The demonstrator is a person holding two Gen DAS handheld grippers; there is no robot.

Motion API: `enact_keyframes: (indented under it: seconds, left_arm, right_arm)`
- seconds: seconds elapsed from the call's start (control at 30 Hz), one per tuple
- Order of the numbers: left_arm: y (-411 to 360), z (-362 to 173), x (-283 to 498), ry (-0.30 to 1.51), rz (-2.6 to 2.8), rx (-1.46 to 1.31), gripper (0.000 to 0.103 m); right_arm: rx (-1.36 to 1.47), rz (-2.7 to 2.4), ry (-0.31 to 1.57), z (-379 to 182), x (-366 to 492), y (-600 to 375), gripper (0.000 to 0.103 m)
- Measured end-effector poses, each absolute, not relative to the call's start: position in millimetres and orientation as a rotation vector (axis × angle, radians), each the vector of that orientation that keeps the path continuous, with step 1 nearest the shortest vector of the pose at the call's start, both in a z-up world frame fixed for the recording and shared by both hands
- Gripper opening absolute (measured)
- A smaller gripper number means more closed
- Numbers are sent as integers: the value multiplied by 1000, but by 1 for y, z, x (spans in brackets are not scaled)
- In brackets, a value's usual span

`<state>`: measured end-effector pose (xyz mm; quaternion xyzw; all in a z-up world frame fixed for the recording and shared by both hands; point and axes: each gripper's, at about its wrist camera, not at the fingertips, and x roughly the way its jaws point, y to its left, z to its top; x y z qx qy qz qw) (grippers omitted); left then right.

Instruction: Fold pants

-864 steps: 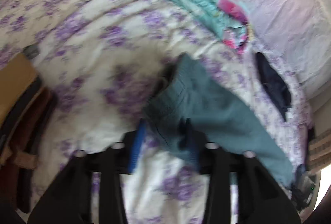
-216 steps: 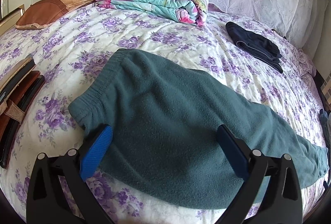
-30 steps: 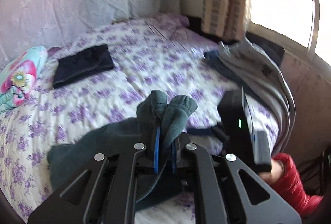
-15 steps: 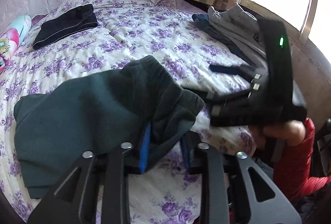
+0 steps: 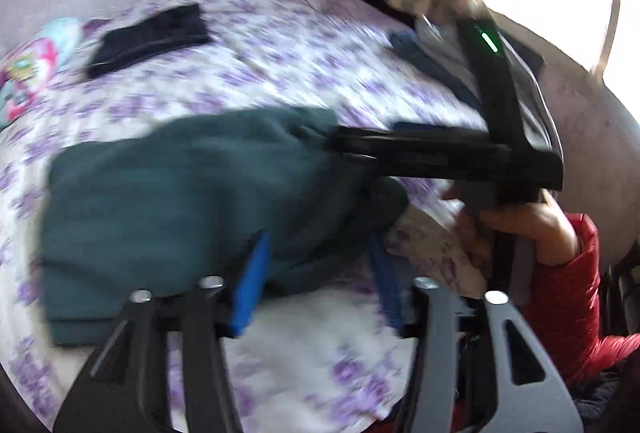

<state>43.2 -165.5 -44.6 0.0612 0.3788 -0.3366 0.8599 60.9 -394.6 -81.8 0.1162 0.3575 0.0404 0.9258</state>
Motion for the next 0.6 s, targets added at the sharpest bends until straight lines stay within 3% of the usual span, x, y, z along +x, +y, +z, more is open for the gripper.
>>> enact_keyframes:
  seconds: [0.03, 0.07, 0.2, 0.33, 0.43, 0.6]
  left_arm:
    - [-154, -38, 45, 772, -664, 99, 86]
    - [-136, -30, 47, 729, -599, 57, 94]
    - [-89, -15, 66, 678, -452, -59, 95]
    - [-72, -39, 90, 761, -350, -67, 97]
    - [-69, -83, 107, 922, -283, -26, 99]
    - [-62, -82, 102, 902, -324, -37, 99]
  right_arm:
    - [235, 65, 707, -79, 53, -397, 99]
    - [229, 53, 682, -77, 43, -395, 99]
    - [152, 129, 650, -65, 19, -374, 100]
    - [-41, 90, 726, -82, 22, -345, 100]
    - [46, 118, 745, -87, 16, -355, 100]
    - [33, 121, 667, -63, -5, -354, 100]
